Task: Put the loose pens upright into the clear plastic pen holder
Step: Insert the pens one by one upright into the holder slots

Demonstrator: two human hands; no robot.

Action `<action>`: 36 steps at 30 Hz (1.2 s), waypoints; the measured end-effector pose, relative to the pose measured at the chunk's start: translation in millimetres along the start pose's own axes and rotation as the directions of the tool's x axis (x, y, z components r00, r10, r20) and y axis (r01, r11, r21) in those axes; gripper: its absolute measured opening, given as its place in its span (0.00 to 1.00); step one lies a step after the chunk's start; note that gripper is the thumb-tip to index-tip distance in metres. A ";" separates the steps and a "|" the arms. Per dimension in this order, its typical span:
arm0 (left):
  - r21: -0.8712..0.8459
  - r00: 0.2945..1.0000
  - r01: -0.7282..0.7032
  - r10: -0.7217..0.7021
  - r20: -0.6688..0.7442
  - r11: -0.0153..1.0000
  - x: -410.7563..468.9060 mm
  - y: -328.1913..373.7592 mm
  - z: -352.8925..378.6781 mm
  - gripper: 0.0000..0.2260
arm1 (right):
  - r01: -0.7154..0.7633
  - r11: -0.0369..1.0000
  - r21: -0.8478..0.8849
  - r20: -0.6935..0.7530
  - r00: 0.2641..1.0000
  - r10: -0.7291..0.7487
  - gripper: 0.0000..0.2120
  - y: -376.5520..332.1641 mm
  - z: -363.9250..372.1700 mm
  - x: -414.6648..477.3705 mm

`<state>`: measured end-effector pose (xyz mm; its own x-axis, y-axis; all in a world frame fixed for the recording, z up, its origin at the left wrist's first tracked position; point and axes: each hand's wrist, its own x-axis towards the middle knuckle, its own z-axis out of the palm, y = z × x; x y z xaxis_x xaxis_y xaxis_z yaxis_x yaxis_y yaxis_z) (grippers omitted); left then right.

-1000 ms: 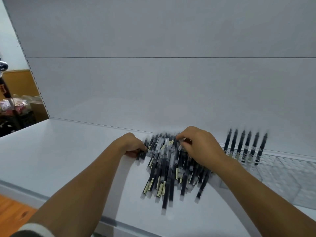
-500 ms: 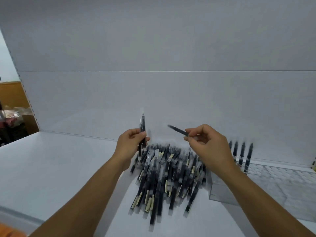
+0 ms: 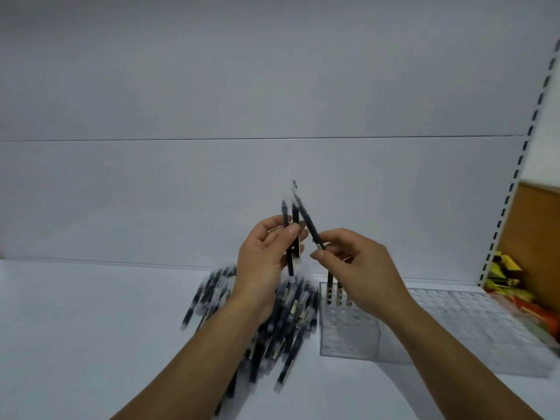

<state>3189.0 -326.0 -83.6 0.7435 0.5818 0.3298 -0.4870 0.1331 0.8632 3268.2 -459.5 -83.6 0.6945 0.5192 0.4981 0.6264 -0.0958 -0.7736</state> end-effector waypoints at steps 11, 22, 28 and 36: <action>-0.132 0.980 0.130 -0.108 0.166 0.983 -8.7 -35.4 38.7 0.20 | -0.095 0.992 -0.080 -0.173 0.982 0.080 0.04 49.0 -95.7 -3.7; -0.087 0.945 0.245 -0.218 0.243 0.966 -12.4 -68.8 75.4 0.16 | -0.174 0.943 -0.282 -0.051 0.985 0.166 0.01 87.2 -98.2 3.5; -0.058 0.929 0.249 -0.221 0.298 0.967 -9.8 -75.1 69.2 0.19 | -0.132 0.873 -0.470 0.008 0.988 0.154 0.04 95.8 -97.9 3.0; -0.006 0.923 0.205 -0.191 0.334 0.979 -11.7 -78.2 67.2 0.18 | -0.120 0.819 -0.561 0.057 0.982 0.182 0.05 101.1 -91.7 3.6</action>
<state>3249.2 -397.1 -129.2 0.9323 0.2434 0.2675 -0.3274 0.2541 0.9101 3366.4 -545.1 -124.1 0.7757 0.5407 0.3255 0.6287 -0.6172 -0.4731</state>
